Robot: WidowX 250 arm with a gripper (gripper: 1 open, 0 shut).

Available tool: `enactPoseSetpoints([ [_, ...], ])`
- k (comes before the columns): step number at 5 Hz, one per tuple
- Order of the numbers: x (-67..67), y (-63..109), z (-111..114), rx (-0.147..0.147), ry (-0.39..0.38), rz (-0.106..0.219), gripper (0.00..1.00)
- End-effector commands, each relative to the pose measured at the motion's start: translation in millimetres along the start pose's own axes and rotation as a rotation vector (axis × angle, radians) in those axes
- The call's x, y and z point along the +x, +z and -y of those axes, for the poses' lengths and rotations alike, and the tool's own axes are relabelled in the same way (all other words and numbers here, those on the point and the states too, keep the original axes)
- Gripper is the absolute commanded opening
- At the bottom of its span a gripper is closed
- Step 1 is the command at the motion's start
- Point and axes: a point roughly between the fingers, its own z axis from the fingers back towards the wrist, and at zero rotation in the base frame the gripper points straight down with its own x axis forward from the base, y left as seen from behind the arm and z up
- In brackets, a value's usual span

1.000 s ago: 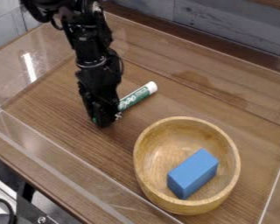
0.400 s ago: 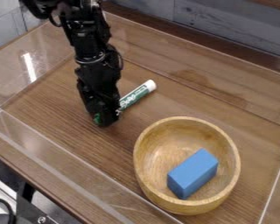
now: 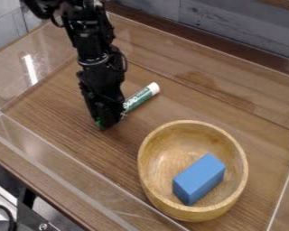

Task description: Put the green marker in the brown bowl

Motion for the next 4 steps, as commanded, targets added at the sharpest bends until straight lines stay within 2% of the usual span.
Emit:
enactPoseSetpoints([
  [1,11.5,20.4,-2.4,0.033,0.004,0.056,0.0],
  [4,11.8,38.0,3.2,0.025,0.044,0.053,0.0],
])
